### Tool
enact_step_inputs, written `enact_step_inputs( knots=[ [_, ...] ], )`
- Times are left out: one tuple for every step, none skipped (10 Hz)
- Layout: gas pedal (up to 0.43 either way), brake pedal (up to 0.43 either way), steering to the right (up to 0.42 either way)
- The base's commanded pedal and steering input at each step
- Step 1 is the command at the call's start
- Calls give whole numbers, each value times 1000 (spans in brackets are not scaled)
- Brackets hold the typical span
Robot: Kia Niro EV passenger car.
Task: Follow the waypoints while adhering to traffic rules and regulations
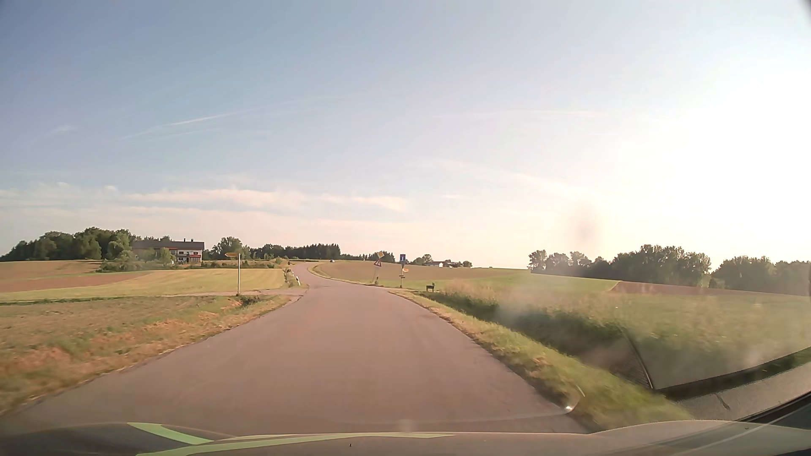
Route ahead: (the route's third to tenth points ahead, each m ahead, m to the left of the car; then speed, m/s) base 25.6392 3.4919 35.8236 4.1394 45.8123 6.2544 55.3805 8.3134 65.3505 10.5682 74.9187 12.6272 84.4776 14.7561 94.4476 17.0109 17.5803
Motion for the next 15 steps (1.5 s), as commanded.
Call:
enact_step_inputs(
  knots=[
    [138, 0, -26],
    [138, 0, -25],
    [138, 0, -25],
    [150, 0, -25],
    [150, 0, -25],
    [150, 0, -25],
    [150, 0, -27],
    [150, 0, -30],
    [150, 0, -31],
    [150, 0, -31],
    [150, 0, -30],
    [150, 0, -30],
    [150, 0, -30],
    [150, 0, -28],
    [150, 0, -26]
  ],
)
